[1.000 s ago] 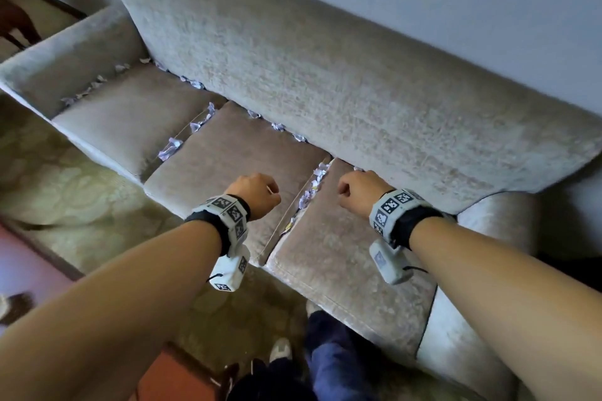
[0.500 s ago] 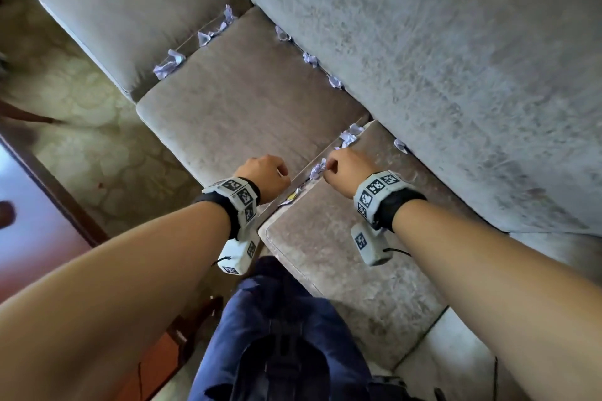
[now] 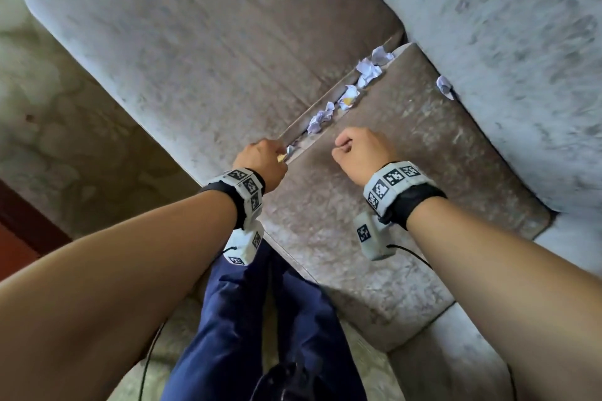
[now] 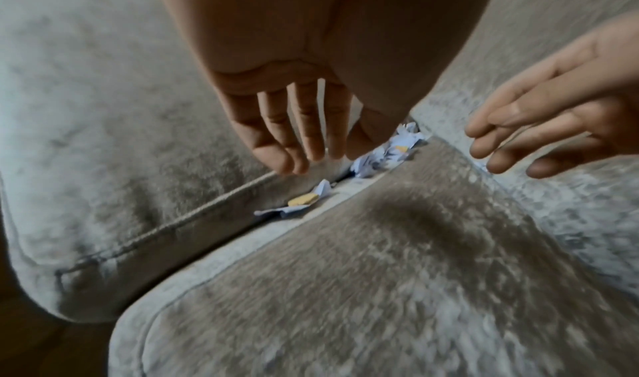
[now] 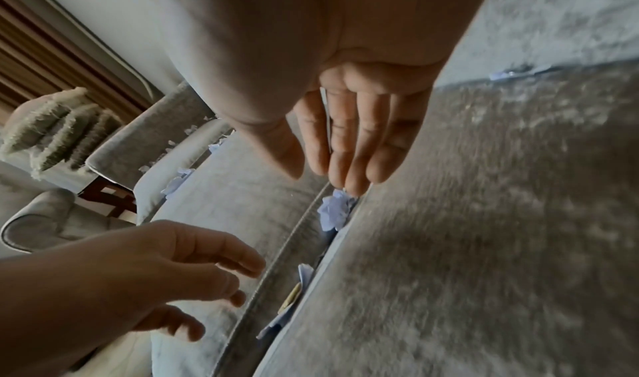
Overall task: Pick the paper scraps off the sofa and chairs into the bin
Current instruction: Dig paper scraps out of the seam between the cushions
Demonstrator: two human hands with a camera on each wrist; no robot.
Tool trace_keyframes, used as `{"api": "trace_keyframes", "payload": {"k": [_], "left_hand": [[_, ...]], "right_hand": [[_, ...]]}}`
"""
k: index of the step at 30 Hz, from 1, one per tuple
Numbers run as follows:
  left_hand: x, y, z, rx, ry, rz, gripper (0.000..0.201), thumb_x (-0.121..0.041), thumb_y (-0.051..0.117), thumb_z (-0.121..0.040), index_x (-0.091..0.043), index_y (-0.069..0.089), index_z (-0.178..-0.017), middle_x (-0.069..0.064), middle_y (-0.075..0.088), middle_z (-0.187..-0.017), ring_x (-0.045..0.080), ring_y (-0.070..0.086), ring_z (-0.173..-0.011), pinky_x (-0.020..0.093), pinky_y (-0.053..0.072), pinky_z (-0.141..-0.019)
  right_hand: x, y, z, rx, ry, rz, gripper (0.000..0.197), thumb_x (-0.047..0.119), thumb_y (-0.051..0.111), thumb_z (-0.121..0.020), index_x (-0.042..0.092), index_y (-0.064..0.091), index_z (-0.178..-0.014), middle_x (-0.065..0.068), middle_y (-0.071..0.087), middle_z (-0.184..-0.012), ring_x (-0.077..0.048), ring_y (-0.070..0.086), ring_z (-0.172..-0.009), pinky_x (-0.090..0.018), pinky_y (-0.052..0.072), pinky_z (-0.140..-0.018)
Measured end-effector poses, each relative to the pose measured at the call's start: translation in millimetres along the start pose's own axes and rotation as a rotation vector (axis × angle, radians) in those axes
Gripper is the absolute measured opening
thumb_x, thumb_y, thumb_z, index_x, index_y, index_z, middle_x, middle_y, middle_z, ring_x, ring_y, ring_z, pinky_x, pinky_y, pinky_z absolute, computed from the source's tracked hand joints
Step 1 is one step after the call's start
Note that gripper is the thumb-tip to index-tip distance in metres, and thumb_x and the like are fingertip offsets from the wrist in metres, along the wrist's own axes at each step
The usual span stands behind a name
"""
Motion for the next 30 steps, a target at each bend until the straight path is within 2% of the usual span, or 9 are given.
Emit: {"api": "trace_keyframes", "payload": {"k": [2, 5, 10, 14, 18, 22, 25, 27, 30], "left_hand": [[5.8, 10.1, -12.6, -0.038, 0.014, -0.013, 0.026, -0.029, 0.055, -0.093, -0.034, 0.064, -0.117, 0.002, 0.068, -0.112, 0.031, 0.065, -0.094, 0.032, 0.048, -0.071], [8.7, 20.7, -24.2, -0.097, 0.062, -0.053, 0.024, -0.033, 0.047, -0.099, -0.035, 0.064, -0.115, 0.001, 0.065, -0.111, 0.034, 0.064, -0.092, 0.037, 0.052, -0.071], [1.2, 29.0, -29.8, -0.161, 0.156, -0.171, 0.030, -0.012, 0.048, -0.096, -0.029, 0.060, -0.117, -0.001, 0.064, -0.108, 0.035, 0.064, -0.083, 0.036, 0.045, -0.061], [-2.1, 33.6, -33.1, -0.163, 0.230, -0.214, 0.026, -0.009, 0.048, -0.095, -0.020, 0.060, -0.114, 0.001, 0.064, -0.109, 0.036, 0.065, -0.081, 0.036, 0.044, -0.058], [-4.1, 41.9, -35.7, -0.137, 0.309, -0.229, 0.026, -0.004, 0.049, -0.091, -0.013, 0.062, -0.112, 0.005, 0.058, -0.116, 0.036, 0.062, -0.072, 0.043, 0.054, -0.062], [-2.5, 46.3, -33.9, -0.138, 0.340, -0.200, 0.022, 0.003, 0.049, -0.088, -0.012, 0.057, -0.103, 0.006, 0.048, -0.119, 0.026, 0.046, -0.058, 0.039, 0.048, -0.053], [-2.9, 44.6, -33.3, -0.158, 0.371, -0.158, 0.018, 0.005, 0.049, -0.087, -0.012, 0.051, -0.090, 0.006, 0.053, -0.111, 0.028, 0.046, -0.056, 0.039, 0.046, -0.051], [-4.7, 38.1, -33.7, -0.180, 0.369, -0.124, 0.022, 0.000, 0.049, -0.092, -0.017, 0.041, -0.082, 0.005, 0.055, -0.096, 0.031, 0.046, -0.055, 0.041, 0.048, -0.051], [-4.7, 22.3, -36.5, -0.186, 0.282, -0.015, 0.024, 0.000, 0.049, -0.090, -0.020, 0.036, -0.082, 0.002, 0.050, -0.077, 0.030, 0.044, -0.058, 0.041, 0.048, -0.057]], "right_hand": [[-6.4, 14.0, -12.2, -0.012, 0.008, -0.009, 0.013, 0.023, 0.062, -0.086, 0.021, 0.069, -0.097, 0.004, 0.070, -0.089, -0.018, 0.063, -0.086, -0.025, 0.049, -0.076], [-11.6, 27.5, -27.9, -0.045, -0.009, -0.015, 0.015, 0.021, 0.061, -0.087, 0.018, 0.069, -0.099, 0.003, 0.071, -0.089, -0.021, 0.065, -0.089, -0.020, 0.043, -0.073], [-24.4, 25.5, -48.5, -0.131, -0.005, -0.007, 0.021, 0.016, 0.058, -0.089, 0.012, 0.065, -0.108, 0.009, 0.061, -0.077, -0.021, 0.066, -0.087, -0.019, 0.038, -0.071], [-35.8, 19.4, -61.3, -0.162, 0.023, -0.010, 0.026, 0.017, 0.059, -0.089, 0.012, 0.062, -0.114, 0.002, 0.071, -0.091, -0.022, 0.065, -0.089, -0.020, 0.041, -0.075], [-41.3, 9.2, -73.4, -0.242, 0.030, -0.039, 0.030, 0.017, 0.058, -0.088, 0.014, 0.059, -0.119, 0.000, 0.069, -0.098, -0.021, 0.064, -0.091, -0.024, 0.044, -0.077], [-42.2, -0.8, -86.6, -0.322, 0.042, -0.051, 0.030, 0.016, 0.060, -0.088, 0.017, 0.059, -0.118, 0.000, 0.066, -0.109, -0.021, 0.061, -0.100, -0.024, 0.041, -0.079], [-38.8, -5.1, -94.0, -0.338, 0.042, -0.047, 0.031, 0.015, 0.060, -0.088, 0.017, 0.060, -0.119, -0.002, 0.064, -0.116, -0.020, 0.059, -0.106, -0.023, 0.040, -0.081], [-36.8, -7.1, -96.3, -0.342, 0.044, -0.038, 0.031, 0.014, 0.061, -0.088, 0.016, 0.060, -0.119, -0.002, 0.063, -0.118, -0.020, 0.058, -0.108, -0.023, 0.040, -0.082], [-35.0, -9.9, -97.9, -0.342, 0.046, -0.034, 0.032, 0.012, 0.062, -0.087, 0.015, 0.061, -0.119, -0.003, 0.063, -0.119, -0.021, 0.058, -0.109, -0.025, 0.040, -0.084]]}}
Point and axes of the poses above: each hand's wrist, its own z-axis away from the middle knuckle, its own y-axis out of the palm, x = y × z, the point moved 9 cm from there along -z, towards the middle knuckle
